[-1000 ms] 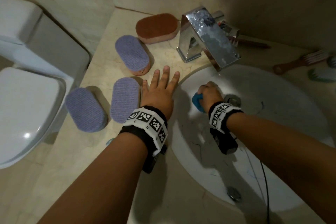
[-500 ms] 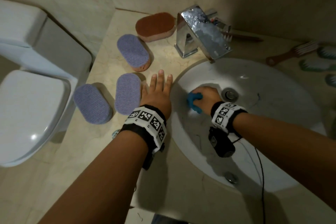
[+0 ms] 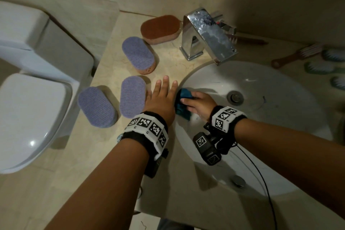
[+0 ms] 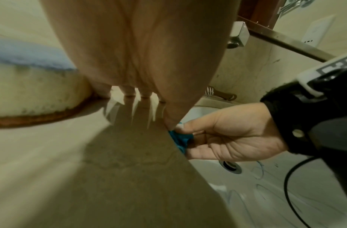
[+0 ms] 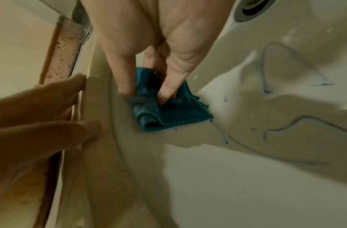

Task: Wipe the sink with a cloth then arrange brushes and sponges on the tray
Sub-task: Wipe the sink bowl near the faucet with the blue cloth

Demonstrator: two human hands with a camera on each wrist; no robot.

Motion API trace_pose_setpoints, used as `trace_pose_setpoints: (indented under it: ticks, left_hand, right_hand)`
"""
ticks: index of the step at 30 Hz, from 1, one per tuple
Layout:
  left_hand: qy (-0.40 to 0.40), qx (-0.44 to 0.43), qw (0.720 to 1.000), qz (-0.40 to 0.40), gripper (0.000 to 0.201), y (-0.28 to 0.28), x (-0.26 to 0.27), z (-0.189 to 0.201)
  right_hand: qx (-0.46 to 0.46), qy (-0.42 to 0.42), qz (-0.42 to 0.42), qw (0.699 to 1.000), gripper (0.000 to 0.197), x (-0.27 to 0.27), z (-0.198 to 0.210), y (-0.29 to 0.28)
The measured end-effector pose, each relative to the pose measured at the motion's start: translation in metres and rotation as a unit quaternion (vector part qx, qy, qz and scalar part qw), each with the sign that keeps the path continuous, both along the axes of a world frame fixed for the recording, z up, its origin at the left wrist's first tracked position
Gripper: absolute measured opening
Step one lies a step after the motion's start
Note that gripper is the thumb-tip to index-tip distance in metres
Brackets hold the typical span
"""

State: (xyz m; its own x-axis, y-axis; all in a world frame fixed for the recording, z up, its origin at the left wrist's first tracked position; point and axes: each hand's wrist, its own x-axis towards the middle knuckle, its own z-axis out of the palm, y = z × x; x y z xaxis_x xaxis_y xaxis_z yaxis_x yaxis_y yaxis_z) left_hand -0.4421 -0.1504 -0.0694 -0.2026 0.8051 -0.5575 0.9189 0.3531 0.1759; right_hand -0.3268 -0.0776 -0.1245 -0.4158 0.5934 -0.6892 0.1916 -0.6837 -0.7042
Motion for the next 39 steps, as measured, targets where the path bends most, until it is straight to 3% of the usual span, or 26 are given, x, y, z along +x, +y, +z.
trace_pose_setpoints:
  ticks: [4, 7, 12, 16, 18, 20, 22, 26, 29, 32, 34, 37, 39]
  left_hand:
    - [0.0, 0.005, 1.0, 0.002, 0.072, 0.0, 0.0, -0.001]
    - [0.003, 0.01, 1.0, 0.005, 0.072, 0.0, 0.001, -0.002]
    - [0.006, -0.009, 1.0, 0.003, 0.077, 0.0, 0.001, -0.001]
    - [-0.006, 0.005, 1.0, 0.01, 0.072, 0.0, 0.0, -0.002]
    - [-0.007, 0.01, 1.0, 0.013, 0.073, 0.0, 0.0, -0.004]
    - [0.0, 0.011, 1.0, 0.013, 0.073, -0.001, 0.001, -0.005]
    - [0.01, 0.005, 1.0, 0.012, 0.073, -0.001, 0.003, -0.005]
    - [0.017, -0.014, 1.0, 0.014, 0.08, 0.001, 0.005, -0.002]
    - [0.008, -0.01, 1.0, 0.015, 0.076, 0.0, 0.005, 0.0]
    - [-0.003, 0.002, 1.0, 0.011, 0.072, -0.002, 0.003, 0.0]
    - [-0.009, -0.005, 1.0, 0.007, 0.076, -0.004, 0.002, 0.001]
    - [-0.017, -0.017, 1.0, 0.001, 0.08, -0.012, 0.004, 0.003]
    - [-0.014, -0.016, 1.0, 0.001, 0.081, -0.019, 0.008, 0.006]
  right_hand:
    - [0.075, -0.083, -0.014, 0.994, 0.021, -0.012, -0.004, 0.006]
    - [0.095, -0.137, -0.011, 0.986, 0.032, -0.016, -0.01, 0.015]
    - [0.097, -0.186, 0.102, 0.972, 0.033, -0.006, -0.011, -0.002]
    - [0.075, -0.155, -0.004, 0.985, 0.008, -0.018, -0.005, 0.019]
    - [0.048, -0.124, -0.071, 0.989, 0.02, -0.023, -0.007, 0.034]
    - [0.042, -0.105, -0.081, 0.99, 0.005, -0.023, -0.009, 0.032]
    - [0.051, -0.137, -0.028, 0.989, 0.028, -0.019, -0.013, 0.016]
    - [0.078, -0.202, 0.096, 0.972, 0.034, -0.007, -0.016, -0.008]
    - [0.069, -0.17, 0.081, 0.98, 0.034, -0.011, -0.009, 0.006]
    - [0.041, -0.117, 0.013, 0.992, 0.015, -0.018, -0.007, 0.032]
    - [0.023, -0.09, -0.014, 0.996, 0.014, -0.018, -0.011, 0.04]
    - [0.052, -0.108, 0.041, 0.992, 0.033, -0.011, -0.017, 0.028]
    - [0.094, -0.152, 0.122, 0.976, 0.026, -0.005, -0.021, 0.011]
